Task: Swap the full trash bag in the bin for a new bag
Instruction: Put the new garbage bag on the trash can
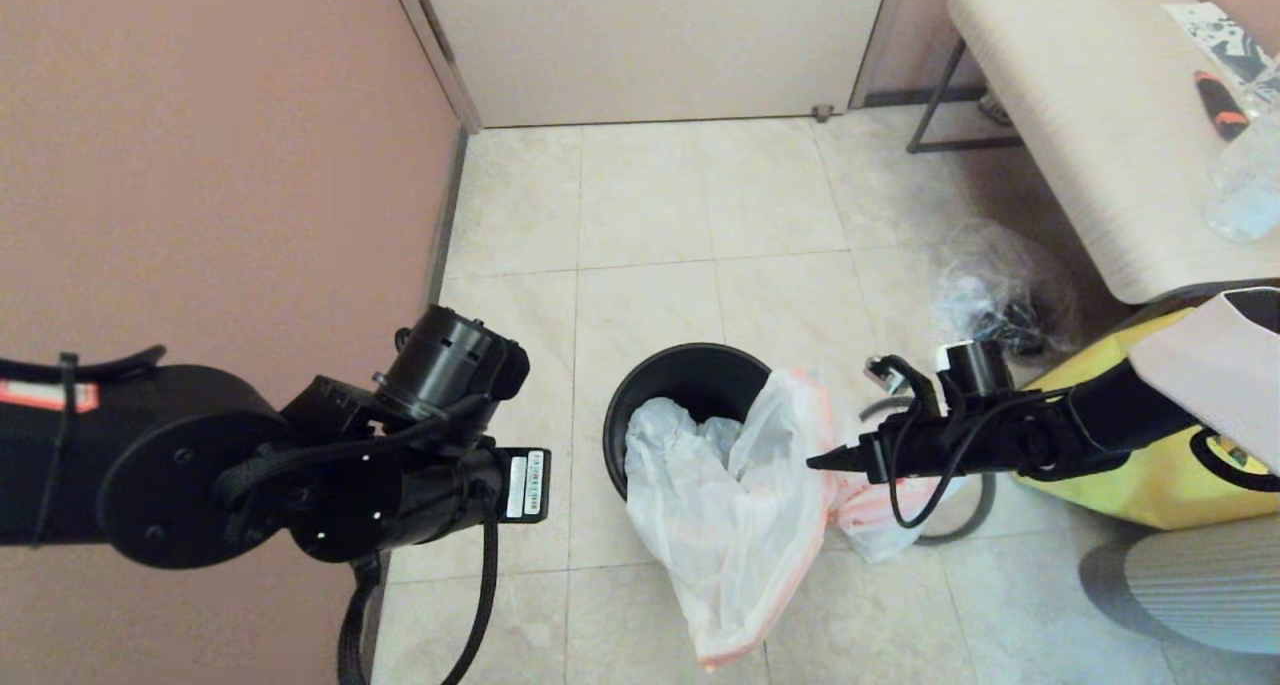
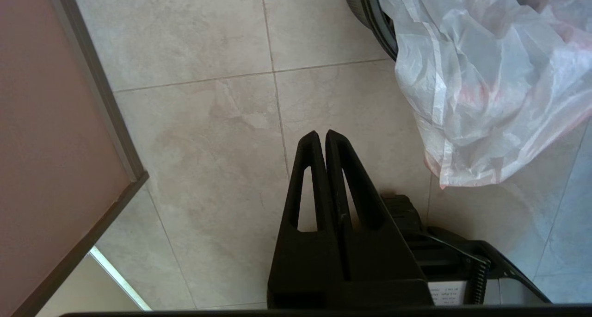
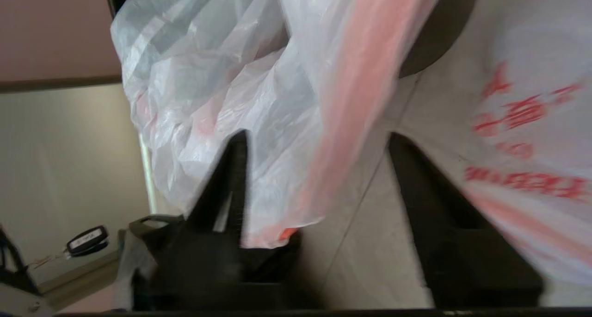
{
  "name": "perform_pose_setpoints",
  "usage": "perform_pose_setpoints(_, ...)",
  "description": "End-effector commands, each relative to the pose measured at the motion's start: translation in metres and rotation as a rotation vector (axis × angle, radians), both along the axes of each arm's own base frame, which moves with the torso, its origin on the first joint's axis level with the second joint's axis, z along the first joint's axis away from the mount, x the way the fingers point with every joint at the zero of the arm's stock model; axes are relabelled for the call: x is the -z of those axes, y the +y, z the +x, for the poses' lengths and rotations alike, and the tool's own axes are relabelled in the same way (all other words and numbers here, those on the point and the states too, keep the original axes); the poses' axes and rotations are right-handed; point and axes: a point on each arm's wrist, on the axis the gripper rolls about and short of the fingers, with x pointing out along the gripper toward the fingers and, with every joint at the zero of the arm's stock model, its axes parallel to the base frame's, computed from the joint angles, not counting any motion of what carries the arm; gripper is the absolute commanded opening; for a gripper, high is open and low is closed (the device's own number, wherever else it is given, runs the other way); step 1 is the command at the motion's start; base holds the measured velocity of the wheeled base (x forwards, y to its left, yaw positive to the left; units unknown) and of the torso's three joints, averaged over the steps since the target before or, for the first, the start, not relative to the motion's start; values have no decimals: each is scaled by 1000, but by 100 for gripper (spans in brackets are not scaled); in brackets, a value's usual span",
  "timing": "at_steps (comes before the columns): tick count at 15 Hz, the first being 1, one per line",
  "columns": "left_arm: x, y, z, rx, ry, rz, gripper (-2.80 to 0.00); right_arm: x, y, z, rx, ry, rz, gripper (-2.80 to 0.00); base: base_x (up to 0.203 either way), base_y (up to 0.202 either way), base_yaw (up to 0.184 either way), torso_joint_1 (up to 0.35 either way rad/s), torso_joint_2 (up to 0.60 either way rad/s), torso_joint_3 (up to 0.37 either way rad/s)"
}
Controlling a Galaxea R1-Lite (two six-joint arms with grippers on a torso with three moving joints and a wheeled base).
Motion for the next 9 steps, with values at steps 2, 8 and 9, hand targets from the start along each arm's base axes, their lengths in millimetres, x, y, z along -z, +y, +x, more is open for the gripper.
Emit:
perform_pose_setpoints(2,2,1,-3,0,7,5,-280,-9,5,-13,-16,11,4,-280,0,0,0,0,0,0)
perform_pose_setpoints(8,31,-5,-17,19,-47,-46,-280,-67,35,-49,-39,-13,9,-280,0,0,0,0,0,0)
perform_pose_setpoints(9,36,-4,-16,4,-65,-67,-280,-74,48,-52,-54,-28,11,-280,0,0,0,0,0,0)
